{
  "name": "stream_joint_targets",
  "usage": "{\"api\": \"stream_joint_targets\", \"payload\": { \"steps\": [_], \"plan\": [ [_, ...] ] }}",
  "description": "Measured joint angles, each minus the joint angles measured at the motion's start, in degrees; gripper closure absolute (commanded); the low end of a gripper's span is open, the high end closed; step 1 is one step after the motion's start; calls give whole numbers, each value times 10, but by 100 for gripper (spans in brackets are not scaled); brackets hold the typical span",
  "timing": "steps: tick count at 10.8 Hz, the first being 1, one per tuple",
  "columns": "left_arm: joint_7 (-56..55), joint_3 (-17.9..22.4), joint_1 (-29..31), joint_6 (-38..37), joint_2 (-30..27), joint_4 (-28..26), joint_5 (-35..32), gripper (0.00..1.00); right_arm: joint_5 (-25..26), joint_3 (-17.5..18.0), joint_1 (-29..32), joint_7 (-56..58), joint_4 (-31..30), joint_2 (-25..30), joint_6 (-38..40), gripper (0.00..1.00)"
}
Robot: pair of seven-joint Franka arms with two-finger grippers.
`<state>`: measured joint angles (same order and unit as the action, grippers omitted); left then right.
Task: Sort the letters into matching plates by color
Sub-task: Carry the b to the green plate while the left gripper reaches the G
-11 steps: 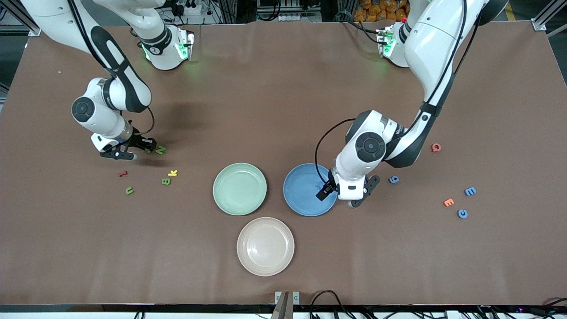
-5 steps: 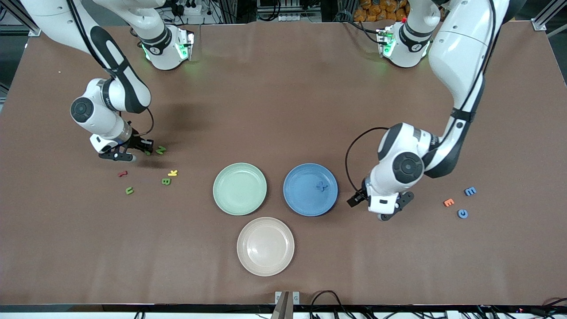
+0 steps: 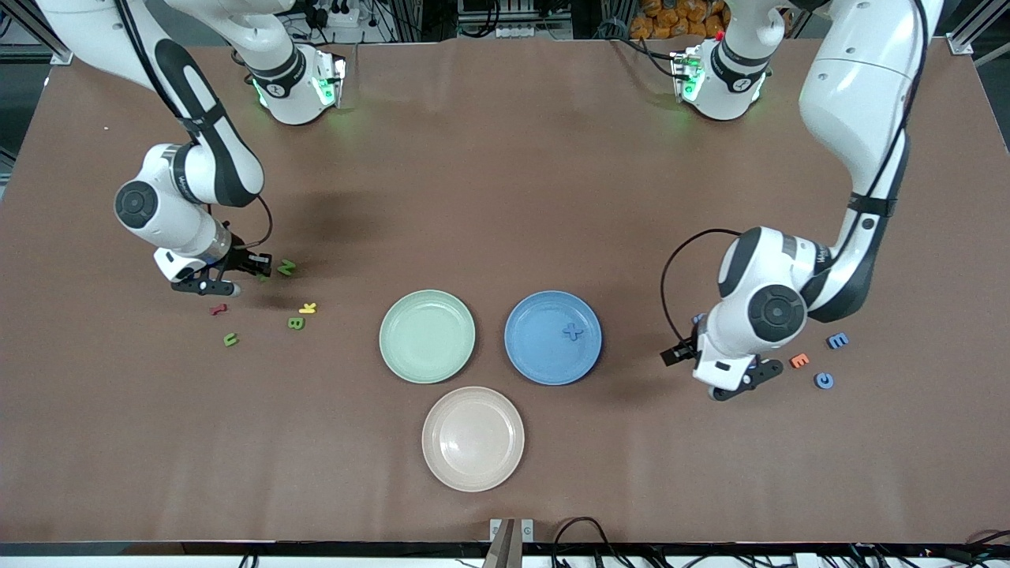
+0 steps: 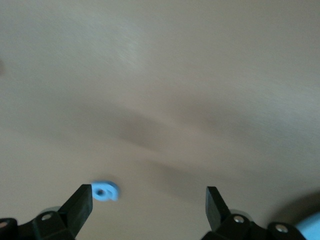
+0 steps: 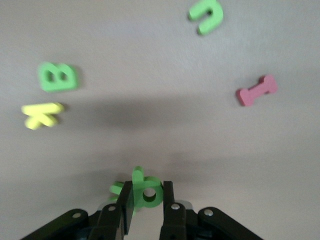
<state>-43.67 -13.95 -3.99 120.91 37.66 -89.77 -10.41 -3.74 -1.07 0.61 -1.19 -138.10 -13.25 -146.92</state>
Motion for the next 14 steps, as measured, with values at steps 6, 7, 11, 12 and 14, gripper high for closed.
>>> {"api": "stream_joint_targets", "payload": {
  "steps": [6,7,11,12,14],
  "plan": [
    [227,1,130,0,-26,-31,-5,0,-29,3,-115,-174,105,5,44,80],
    [250,1,144,7,-27,-34,-5,0,-50,4,-137,-195,129,-5,44,80],
    [273,2,189,74,-7,-49,-20,0,-96,5,-209,-289,253,-84,48,80],
    [273,2,203,100,5,-49,-37,0,-96,5,-226,-314,283,-111,48,79],
    [274,2,225,132,23,-49,-59,0,-97,5,-252,-359,330,-158,48,72]
  ]
}}
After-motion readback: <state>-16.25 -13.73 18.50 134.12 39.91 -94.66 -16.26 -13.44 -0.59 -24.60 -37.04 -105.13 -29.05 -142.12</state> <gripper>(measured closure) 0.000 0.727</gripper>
